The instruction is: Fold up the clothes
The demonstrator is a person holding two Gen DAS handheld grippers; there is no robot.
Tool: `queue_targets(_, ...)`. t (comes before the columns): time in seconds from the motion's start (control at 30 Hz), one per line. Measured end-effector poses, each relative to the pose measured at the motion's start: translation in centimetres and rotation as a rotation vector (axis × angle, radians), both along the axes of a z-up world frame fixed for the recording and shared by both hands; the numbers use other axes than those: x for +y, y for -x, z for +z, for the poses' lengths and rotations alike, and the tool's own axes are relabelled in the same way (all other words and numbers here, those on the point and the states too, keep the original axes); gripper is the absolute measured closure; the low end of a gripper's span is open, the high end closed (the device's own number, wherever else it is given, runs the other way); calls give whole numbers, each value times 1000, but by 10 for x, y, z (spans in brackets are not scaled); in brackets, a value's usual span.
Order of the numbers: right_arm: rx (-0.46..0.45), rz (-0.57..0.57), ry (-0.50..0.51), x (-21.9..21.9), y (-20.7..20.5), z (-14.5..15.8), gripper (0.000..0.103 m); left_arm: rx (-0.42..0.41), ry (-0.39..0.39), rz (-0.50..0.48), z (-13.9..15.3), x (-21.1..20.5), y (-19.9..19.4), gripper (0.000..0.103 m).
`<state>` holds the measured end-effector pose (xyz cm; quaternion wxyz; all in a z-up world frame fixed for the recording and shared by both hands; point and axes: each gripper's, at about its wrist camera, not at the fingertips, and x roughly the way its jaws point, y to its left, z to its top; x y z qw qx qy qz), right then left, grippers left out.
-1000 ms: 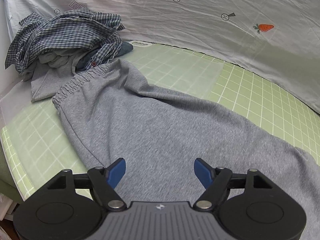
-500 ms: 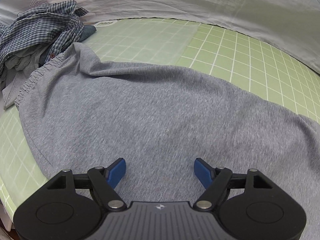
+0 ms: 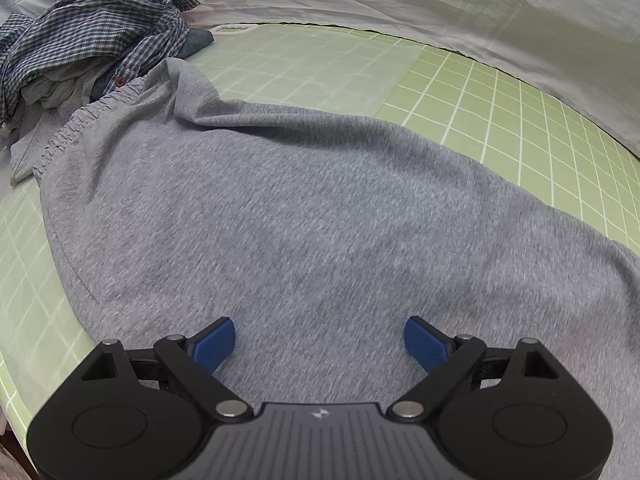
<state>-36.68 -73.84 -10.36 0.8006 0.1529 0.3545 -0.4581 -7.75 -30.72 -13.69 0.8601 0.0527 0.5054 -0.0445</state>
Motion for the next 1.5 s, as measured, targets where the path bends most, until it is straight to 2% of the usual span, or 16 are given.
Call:
queue_targets(0.2,-49,13,-169,55,7,-25,23,-10,34,-9,4,14,9,9)
queue_targets(0.3,-11,30,-165,75,13,-25,21,-19,84,17,12,35,16,9)
queue_targets(0.43,24,-23,-167,94,21,-25,19,-34,146,54,24,65,26,9)
queue_targets(0.53,46,-22,-168,115,18,-27,13,-56,152,104,35,100,29,9)
queue_targets(0.63,68,8,-171,141,4,-28,13,-62,155,153,44,136,24,9)
queue_targets(0.93,52,88,-176,224,-60,-25,6,-80,201,197,61,213,-27,9)
queue_targets(1.13,59,87,-171,273,-97,-28,6,-63,269,217,51,256,-90,9)
queue_targets(1.33,83,31,-184,308,-112,-34,5,-44,299,193,33,270,-147,9)
queue_targets(1.4,77,-4,-187,316,-113,-37,3,-51,318,181,29,274,-156,13)
queue_targets(1.47,80,-28,-186,323,-114,-38,3,-51,333,188,25,279,-163,43)
queue_targets(1.5,85,-37,-183,326,-114,-38,2,-52,329,195,25,281,-165,50)
